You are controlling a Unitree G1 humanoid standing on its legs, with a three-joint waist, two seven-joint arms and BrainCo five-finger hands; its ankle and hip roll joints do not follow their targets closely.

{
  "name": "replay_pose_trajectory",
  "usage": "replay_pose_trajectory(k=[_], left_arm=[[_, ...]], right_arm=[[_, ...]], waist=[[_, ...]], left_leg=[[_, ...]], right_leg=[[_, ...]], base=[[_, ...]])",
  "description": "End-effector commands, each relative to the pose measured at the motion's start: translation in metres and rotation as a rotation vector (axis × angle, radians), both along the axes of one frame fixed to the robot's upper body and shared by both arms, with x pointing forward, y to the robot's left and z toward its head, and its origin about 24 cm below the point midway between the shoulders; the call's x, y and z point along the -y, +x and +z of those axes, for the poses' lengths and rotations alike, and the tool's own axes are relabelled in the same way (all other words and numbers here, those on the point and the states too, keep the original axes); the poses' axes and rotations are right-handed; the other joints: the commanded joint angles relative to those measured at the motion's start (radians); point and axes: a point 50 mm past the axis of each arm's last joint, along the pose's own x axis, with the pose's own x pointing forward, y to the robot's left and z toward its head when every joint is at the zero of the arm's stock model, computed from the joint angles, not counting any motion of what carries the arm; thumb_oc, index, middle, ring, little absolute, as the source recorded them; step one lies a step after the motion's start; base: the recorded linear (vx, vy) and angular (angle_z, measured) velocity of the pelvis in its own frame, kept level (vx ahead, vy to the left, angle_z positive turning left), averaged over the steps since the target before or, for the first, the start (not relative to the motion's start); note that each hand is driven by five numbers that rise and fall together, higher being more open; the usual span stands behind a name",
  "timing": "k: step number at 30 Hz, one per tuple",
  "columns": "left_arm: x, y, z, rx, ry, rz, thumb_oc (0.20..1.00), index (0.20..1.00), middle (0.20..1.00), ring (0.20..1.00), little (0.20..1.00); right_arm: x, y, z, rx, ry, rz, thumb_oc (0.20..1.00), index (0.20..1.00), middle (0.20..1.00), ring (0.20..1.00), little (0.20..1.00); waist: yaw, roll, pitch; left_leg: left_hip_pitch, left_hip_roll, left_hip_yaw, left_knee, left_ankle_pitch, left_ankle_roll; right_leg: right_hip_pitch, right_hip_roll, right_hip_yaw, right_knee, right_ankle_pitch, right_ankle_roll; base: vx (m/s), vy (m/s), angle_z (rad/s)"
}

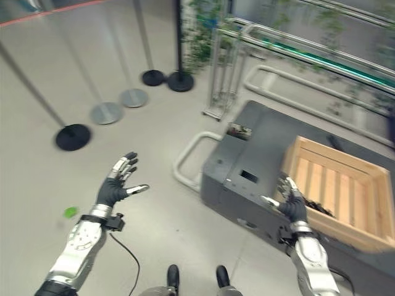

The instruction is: Pick up the fruits from the basket on one side to the basket on the other side

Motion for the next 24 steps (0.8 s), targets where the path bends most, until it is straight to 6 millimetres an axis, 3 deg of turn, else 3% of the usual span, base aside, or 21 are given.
replay_pose_trajectory(k=[1, 2, 4, 5, 6, 8, 12, 17, 18, 24], left_arm=[[-0.012, -0.007, 0.016, 0.091, -0.036, 0.047, 1.000, 1.000, 1.000, 1.000, 1.000], [-0.016, -0.008, 0.014, 0.083, -0.043, 0.070, 1.000, 1.000, 1.000, 1.000, 1.000], [-0.020, -0.011, 0.011, 0.074, -0.038, 0.090, 1.000, 1.000, 1.000, 1.000, 1.000], [-0.021, -0.012, 0.009, 0.064, -0.028, 0.101, 1.000, 1.000, 1.000, 1.000, 1.000], [-0.021, -0.012, 0.009, 0.064, -0.028, 0.101, 1.000, 1.000, 1.000, 1.000, 1.000], [-0.022, -0.012, 0.007, 0.053, -0.018, 0.111, 1.000, 1.000, 1.000, 1.000, 1.000], [-0.021, -0.012, -0.001, 0.027, -0.036, 0.136, 1.000, 1.000, 1.000, 1.000, 1.000], [-0.016, -0.008, -0.001, 0.036, -0.031, 0.125, 1.000, 1.000, 1.000, 1.000, 1.000], [-0.015, -0.004, 0.001, 0.042, -0.041, 0.127, 1.000, 1.000, 1.000, 1.000, 1.000], [-0.014, -0.003, -0.002, 0.038, -0.052, 0.134, 1.000, 1.000, 1.000, 1.000, 1.000]], right_arm=[[0.008, 0.010, 0.018, 0.071, -0.055, 0.011, 1.000, 1.000, 1.000, 1.000, 1.000], [0.007, 0.011, 0.017, 0.067, -0.050, 0.011, 1.000, 1.000, 1.000, 1.000, 1.000], [0.007, 0.012, 0.016, 0.063, -0.044, 0.006, 1.000, 1.000, 1.000, 1.000, 1.000], [0.009, 0.014, 0.014, 0.046, -0.064, -0.003, 1.000, 1.000, 1.000, 1.000, 1.000], [0.009, 0.014, 0.014, 0.046, -0.064, -0.003, 1.000, 1.000, 1.000, 1.000, 1.000], [0.010, 0.014, 0.013, 0.038, -0.062, -0.008, 1.000, 1.000, 1.000, 1.000, 1.000], [0.013, 0.012, 0.015, 0.043, -0.069, -0.030, 1.000, 1.000, 1.000, 1.000, 1.000], [0.020, 0.009, 0.015, 0.042, -0.072, -0.057, 1.000, 1.000, 1.000, 1.000, 1.000], [0.022, 0.009, 0.015, 0.048, -0.059, -0.072, 1.000, 1.000, 1.000, 1.000, 1.000], [0.025, 0.008, 0.019, 0.067, -0.053, -0.076, 1.000, 1.000, 1.000, 1.000, 1.000]], waist=[[0.013, 0.009, -0.039], [0.028, 0.013, -0.038], [0.038, 0.013, -0.042], [0.050, 0.005, -0.049], [0.050, 0.004, -0.049], [0.066, 0.002, -0.060], [0.039, 0.008, -0.062], [0.006, 0.020, -0.063], [-0.012, 0.018, -0.058], [-0.027, 0.043, -0.056]], left_leg=[[-0.008, 0.009, -0.118, 0.065, -0.090, -0.048], [0.002, 0.023, -0.087, 0.066, -0.094, -0.052], [0.021, 0.034, -0.039, 0.055, -0.095, -0.059], [0.032, 0.033, 0.007, 0.051, -0.100, -0.061], [0.034, 0.032, 0.006, 0.050, -0.099, -0.060], [0.057, 0.025, 0.041, 0.028, -0.117, -0.066], [0.083, 0.038, 0.065, -0.017, -0.093, -0.079], [0.097, 0.071, 0.061, -0.043, -0.076, -0.102], [0.084, 0.097, 0.071, -0.028, -0.050, -0.113], [0.102, 0.157, 0.082, 0.011, -0.051, -0.142]], right_leg=[[0.045, -0.056, -0.106, 0.019, 0.040, 0.116], [0.054, -0.087, -0.183, 0.022, 0.045, 0.114], [0.073, -0.132, -0.274, 0.008, 0.078, 0.121], [0.095, -0.182, -0.358, -0.001, 0.124, 0.139], [0.097, -0.183, -0.358, -0.003, 0.125, 0.140], [0.116, -0.224, -0.436, -0.011, 0.153, 0.177], [0.073, -0.223, -0.398, 0.012, 0.171, 0.187], [0.070, -0.185, -0.384, 0.006, 0.124, 0.179], [0.052, -0.154, -0.365, 0.008, 0.100, 0.150], [0.059, -0.096, -0.343, 0.026, 0.051, 0.119]], base=[[-0.09, 0.062, -1.45], [-0.10, 0.040, -1.40], [-0.09, 0.016, -1.67], [-0.06, 0.001, -1.36], [0.00, -0.002, -1.19], [-0.01, -0.062, -0.91], [-0.01, -0.137, -0.45], [0.02, -0.155, -0.09], [-0.03, -0.157, 0.02], [0.06, -0.188, -0.02]])
